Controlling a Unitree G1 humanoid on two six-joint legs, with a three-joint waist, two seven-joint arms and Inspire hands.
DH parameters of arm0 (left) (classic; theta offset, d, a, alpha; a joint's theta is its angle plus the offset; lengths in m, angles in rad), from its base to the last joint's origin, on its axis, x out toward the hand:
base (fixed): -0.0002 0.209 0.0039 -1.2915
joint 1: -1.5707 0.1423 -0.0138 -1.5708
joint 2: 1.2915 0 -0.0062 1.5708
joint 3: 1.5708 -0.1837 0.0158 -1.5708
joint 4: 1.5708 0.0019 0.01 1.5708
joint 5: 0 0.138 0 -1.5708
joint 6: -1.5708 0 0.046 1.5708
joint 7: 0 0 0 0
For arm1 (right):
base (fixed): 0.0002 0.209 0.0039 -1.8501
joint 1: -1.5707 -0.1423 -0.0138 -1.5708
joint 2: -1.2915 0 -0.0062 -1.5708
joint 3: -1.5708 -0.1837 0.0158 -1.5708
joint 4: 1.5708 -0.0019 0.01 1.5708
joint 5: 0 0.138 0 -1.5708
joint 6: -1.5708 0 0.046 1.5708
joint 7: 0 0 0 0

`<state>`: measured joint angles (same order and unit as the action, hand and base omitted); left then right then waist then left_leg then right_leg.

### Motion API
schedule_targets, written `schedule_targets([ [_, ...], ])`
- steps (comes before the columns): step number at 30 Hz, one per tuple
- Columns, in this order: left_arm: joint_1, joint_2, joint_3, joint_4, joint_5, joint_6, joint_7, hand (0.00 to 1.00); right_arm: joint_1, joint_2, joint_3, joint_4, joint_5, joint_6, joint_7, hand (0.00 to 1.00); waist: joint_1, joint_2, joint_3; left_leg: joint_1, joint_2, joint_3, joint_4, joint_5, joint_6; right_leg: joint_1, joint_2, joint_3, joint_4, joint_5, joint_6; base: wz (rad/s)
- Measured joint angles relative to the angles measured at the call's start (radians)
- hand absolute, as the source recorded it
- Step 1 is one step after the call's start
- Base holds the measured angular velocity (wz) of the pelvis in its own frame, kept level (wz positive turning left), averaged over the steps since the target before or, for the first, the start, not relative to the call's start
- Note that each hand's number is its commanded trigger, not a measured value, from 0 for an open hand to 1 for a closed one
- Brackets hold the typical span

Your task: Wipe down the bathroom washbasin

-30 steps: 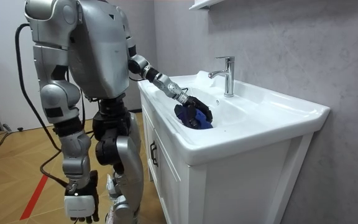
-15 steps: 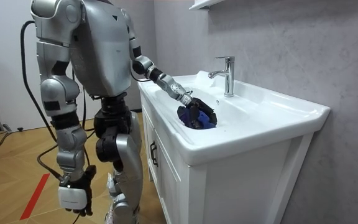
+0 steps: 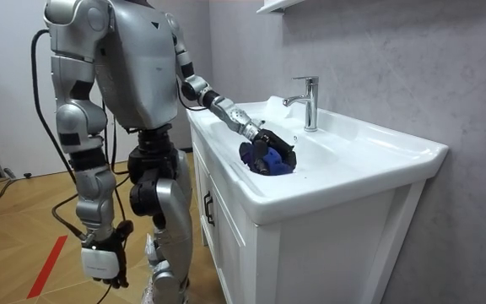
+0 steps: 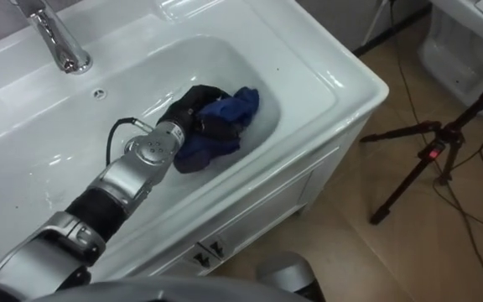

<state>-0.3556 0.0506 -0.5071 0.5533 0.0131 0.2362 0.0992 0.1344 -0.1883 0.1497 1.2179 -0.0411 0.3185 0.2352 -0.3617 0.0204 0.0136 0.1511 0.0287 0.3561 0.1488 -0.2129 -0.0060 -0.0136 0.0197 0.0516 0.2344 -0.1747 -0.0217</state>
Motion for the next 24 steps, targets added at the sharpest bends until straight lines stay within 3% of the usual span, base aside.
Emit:
schedule_targets([
  [6,-0.015,-0.004,-0.026,-0.02,0.063,0.0,0.0,1.0,-0.017,0.0,0.028,0.001,0.0,0.0,-0.002,0.0,0.001,0.001,-0.0004,-0.003,0.0,0.0,0.0,0.0,0.0,0.003,0.001,0.001,-0.014,0.007,0.003,-0.01],
  [13,-0.018,-0.004,-0.031,-0.034,0.264,0.004,-0.014,1.0,-0.032,0.001,0.026,0.031,-0.029,0.001,-0.008,0.0,0.001,-0.003,0.0018,0.006,0.004,0.005,0.0,0.0,0.0,0.013,0.001,0.006,-0.006,0.011,0.005,-0.05],
  [19,-0.025,0.005,0.004,0.082,0.33,0.001,-0.002,1.0,-0.032,-0.002,0.025,0.05,-0.047,0.004,-0.014,0.0,0.008,-0.01,0.006,0.039,0.01,0.025,-0.007,-0.004,0.001,0.034,0.016,0.033,-0.011,0.013,0.002,-0.11],
  [24,-0.02,0.023,0.075,0.195,0.395,0.003,0.006,1.0,-0.025,-0.002,0.014,0.055,-0.083,0.01,-0.032,0.0,0.015,-0.005,0.0041,0.057,0.014,0.025,-0.007,-0.013,0.002,0.048,0.034,0.059,-0.023,0.017,0.0,-0.11],
])
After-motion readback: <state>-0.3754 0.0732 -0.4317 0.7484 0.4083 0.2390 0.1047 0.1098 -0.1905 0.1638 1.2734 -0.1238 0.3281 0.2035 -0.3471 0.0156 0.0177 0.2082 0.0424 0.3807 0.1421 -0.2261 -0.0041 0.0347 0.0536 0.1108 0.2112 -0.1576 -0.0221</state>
